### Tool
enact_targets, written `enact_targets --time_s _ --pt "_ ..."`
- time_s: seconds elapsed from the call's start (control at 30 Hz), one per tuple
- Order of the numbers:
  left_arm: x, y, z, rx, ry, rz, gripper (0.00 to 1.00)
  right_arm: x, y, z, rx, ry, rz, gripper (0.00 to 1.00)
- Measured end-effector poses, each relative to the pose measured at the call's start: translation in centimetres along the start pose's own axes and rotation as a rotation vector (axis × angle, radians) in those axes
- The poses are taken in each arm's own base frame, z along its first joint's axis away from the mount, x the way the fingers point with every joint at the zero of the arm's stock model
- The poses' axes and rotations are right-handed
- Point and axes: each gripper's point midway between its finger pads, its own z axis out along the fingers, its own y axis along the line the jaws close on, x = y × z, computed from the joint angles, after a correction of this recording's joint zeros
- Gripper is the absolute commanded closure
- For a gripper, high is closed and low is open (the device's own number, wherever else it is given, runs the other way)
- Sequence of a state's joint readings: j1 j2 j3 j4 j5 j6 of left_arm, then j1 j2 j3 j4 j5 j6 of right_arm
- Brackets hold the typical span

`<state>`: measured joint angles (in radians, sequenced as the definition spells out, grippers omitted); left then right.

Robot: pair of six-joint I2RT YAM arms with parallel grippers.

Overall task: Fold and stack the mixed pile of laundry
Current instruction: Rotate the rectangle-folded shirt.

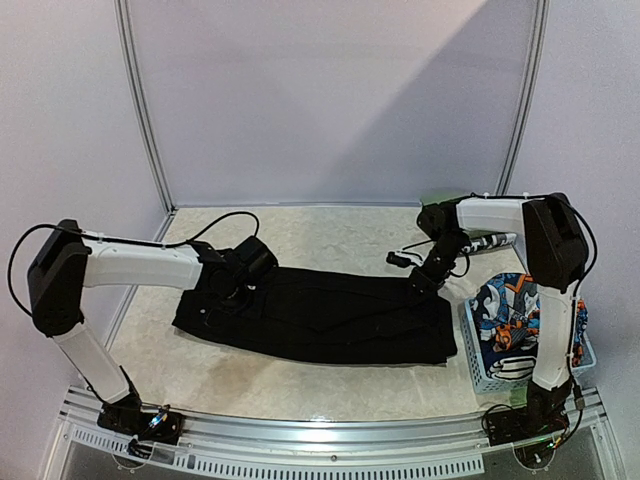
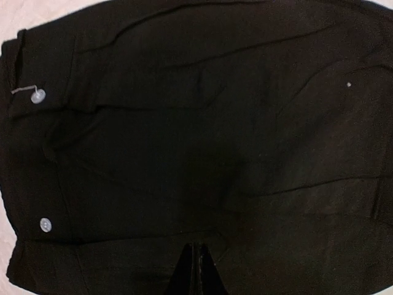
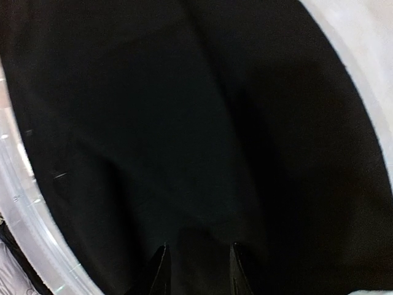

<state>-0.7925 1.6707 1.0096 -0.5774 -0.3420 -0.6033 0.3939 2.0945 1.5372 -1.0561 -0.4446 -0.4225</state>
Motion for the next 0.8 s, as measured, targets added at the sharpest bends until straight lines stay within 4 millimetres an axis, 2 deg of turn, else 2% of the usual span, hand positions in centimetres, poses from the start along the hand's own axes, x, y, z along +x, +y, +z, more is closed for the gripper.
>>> enact_targets --time_s 0.13,0.27,0.43,0.53,0.6,0.63,0.7,0.73,0.8 --pt "1.1 0.0 0.5 0.019 0.017 -0.032 1.00 -0.5 -1.8 1.1 0.039 0.034 0.016 0.67" --pt "1.2 0.7 -0.7 0.034 -0.019 -0.089 1.00 -2.9 -3.4 0.8 0.089 0.022 0.004 0.69" --pt "-1.2 2.3 -5.5 0.080 -0.180 -0.195 1.00 -9.1 -6.3 0.2 0.174 -0.055 -0.044 0.66" --pt "-2.6 3.4 -8.3 0.093 -0.270 -0.233 1.00 -13.9 -8.1 -0.1 0.246 -0.134 -0.104 0.51" --pt "-2.8 4.0 -9.2 0.077 -0.299 -0.224 1.00 -16.4 -8.7 0.0 0.297 -0.179 -0.160 0.42" --pt "-2.7 4.2 -9.5 0.066 -0.306 -0.208 0.88 -17.1 -8.7 0.1 0.315 -0.194 -0.173 0.38" --pt "-2.4 4.5 -9.9 0.046 -0.309 -0.163 0.47 -18.5 -8.5 0.2 0.371 -0.215 -0.225 0.31" --pt "-2.2 4.6 -10.1 0.037 -0.308 -0.140 0.40 -19.1 -8.2 0.3 0.397 -0.224 -0.246 0.30" --pt "-2.0 4.8 -10.5 0.023 -0.307 -0.096 0.31 -20.4 -7.6 -0.1 0.435 -0.256 -0.276 0.29"
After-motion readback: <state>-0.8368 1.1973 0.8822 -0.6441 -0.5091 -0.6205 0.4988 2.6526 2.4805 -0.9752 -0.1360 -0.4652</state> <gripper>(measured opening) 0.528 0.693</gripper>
